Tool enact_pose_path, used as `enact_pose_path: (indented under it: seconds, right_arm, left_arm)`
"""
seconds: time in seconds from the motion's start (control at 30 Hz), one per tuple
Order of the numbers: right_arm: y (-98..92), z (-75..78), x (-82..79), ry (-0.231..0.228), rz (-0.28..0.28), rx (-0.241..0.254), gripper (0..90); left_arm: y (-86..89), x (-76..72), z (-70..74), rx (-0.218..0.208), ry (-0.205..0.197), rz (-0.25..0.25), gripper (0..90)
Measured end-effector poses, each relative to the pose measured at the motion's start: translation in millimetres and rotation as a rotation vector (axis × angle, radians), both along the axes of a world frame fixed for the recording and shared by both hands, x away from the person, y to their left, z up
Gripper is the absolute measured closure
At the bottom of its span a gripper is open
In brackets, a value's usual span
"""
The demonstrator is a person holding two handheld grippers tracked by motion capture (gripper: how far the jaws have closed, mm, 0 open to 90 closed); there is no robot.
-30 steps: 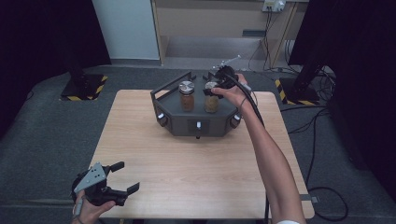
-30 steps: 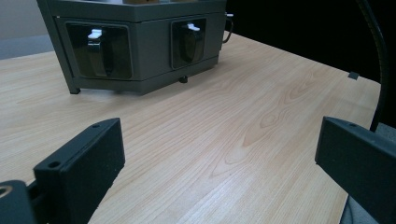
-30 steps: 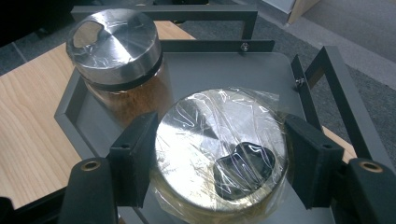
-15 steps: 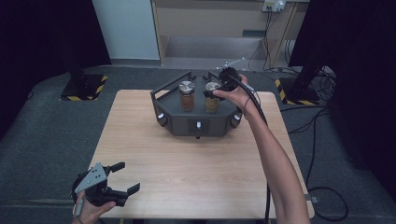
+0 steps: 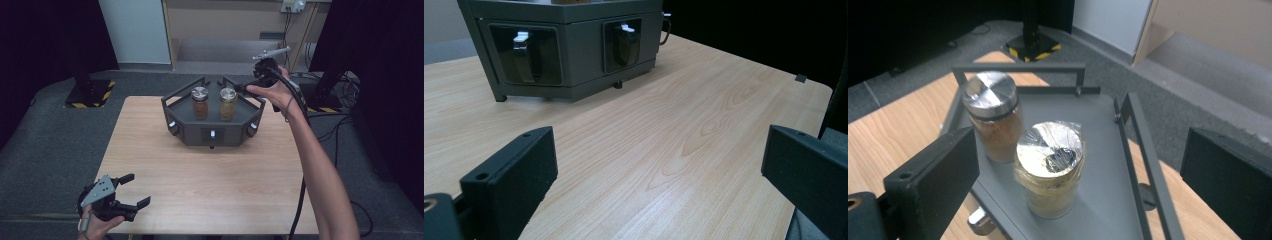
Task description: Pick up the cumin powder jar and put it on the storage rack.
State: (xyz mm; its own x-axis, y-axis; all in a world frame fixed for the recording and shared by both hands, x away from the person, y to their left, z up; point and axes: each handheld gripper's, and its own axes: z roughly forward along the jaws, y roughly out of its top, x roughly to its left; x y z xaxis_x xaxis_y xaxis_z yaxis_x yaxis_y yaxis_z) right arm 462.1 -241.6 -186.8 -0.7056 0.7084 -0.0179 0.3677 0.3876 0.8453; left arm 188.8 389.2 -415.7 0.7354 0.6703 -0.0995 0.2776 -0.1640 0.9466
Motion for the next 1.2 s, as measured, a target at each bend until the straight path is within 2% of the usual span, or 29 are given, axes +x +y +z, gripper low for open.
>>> enact_pose_path:
  seconds: [0.23,0.3,0.43,0.57,0.93,1.0,1.1,1.2]
  right_arm:
    - [-10.8,14.4,-18.5,-0.038,0.027,0.034,3.0]
    - [-11.7,15.7,-20.2,-0.036,0.042,0.042,3.1]
    - [-9.0,16.1,-27.3,-0.045,0.059,0.028,3.1]
    - [-11.5,14.1,-40.6,-0.061,0.097,0.031,3.1]
    - [-33.9,-4.9,-103.8,-0.153,0.227,0.104,4.4]
    - [-37.0,-9.4,-115.5,-0.164,0.244,0.103,4.3]
    - [-40.5,-18.2,-136.2,-0.199,0.238,0.085,4.7]
    - [-49.3,-29.6,-150.1,-0.203,0.245,0.109,4.6]
  left_arm:
    - [0.4,-0.7,0.1,-0.002,0.0,0.002,0.7]
    - [0.9,-1.3,0.0,-0.005,-0.001,0.004,0.7]
    - [1.3,-0.9,-0.2,-0.004,0.0,0.005,0.7]
    - [1.0,-0.8,0.0,-0.001,-0.002,0.0,0.7]
    - [-1.2,-0.5,0.5,0.005,-0.002,-0.003,0.7]
    - [-1.5,-0.9,0.7,0.006,-0.003,-0.003,0.7]
    - [-1.6,-1.2,0.7,0.008,-0.003,-0.002,0.7]
    - [-1.7,-1.3,0.6,0.007,-0.003,-0.001,0.7]
